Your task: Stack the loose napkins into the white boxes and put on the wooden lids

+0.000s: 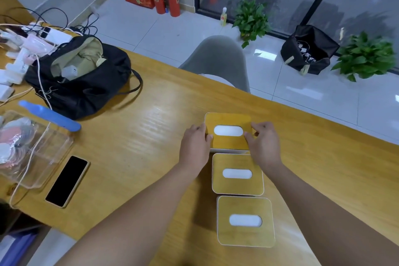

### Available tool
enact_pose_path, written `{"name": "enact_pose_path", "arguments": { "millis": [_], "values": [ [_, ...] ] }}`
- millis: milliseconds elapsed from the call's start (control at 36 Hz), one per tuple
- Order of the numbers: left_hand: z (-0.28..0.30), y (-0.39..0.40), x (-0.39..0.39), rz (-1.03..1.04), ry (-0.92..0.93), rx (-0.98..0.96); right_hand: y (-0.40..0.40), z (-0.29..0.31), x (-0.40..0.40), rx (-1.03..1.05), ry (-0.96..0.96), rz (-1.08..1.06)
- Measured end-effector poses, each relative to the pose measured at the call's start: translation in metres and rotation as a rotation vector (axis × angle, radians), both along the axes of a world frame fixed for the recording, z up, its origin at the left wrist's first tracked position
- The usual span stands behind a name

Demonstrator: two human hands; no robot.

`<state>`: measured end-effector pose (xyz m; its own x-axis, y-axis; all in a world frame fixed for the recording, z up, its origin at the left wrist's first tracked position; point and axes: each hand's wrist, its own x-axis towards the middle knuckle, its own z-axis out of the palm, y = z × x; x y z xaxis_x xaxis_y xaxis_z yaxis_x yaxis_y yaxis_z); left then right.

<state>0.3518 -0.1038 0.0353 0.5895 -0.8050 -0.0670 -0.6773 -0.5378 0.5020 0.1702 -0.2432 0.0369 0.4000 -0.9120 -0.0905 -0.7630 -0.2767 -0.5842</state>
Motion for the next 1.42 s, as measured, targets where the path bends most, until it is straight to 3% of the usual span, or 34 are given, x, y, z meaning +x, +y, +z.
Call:
{"name": "enact_pose_path", "arguments": {
  "millis": [139, 278, 417, 611, 1083, 1417],
  "values": [
    [0.002, 0.000, 0.000, -0.040, -0.051, 0.040, -0.004, 0.002, 0.001, -0.006, 0.014, 0.005],
    [0.000, -0.001, 0.006, 0.069, -0.001, -0.068, -0.006, 0.005, -0.002, 0.022, -0.060, -0.055],
    [0.001, -0.019, 0.011, 0.236, 0.265, -0.128, -0.020, 0.001, 0.001, 0.061, -0.075, -0.172],
    [-0.002, -0.054, 0.005, 0.263, 0.503, -0.192, -0.035, -0.003, 0.018, 0.202, -0.247, -0.011],
    [-0.033, -0.070, -0.001, 0.267, 0.309, -0.204, -0.037, -0.031, 0.037, 0.273, -0.320, -0.037],
    [-0.036, -0.069, 0.004, 0.213, 0.383, -0.180, -0.038, -0.036, 0.030, 0.306, -0.355, 0.043]
  ]
}}
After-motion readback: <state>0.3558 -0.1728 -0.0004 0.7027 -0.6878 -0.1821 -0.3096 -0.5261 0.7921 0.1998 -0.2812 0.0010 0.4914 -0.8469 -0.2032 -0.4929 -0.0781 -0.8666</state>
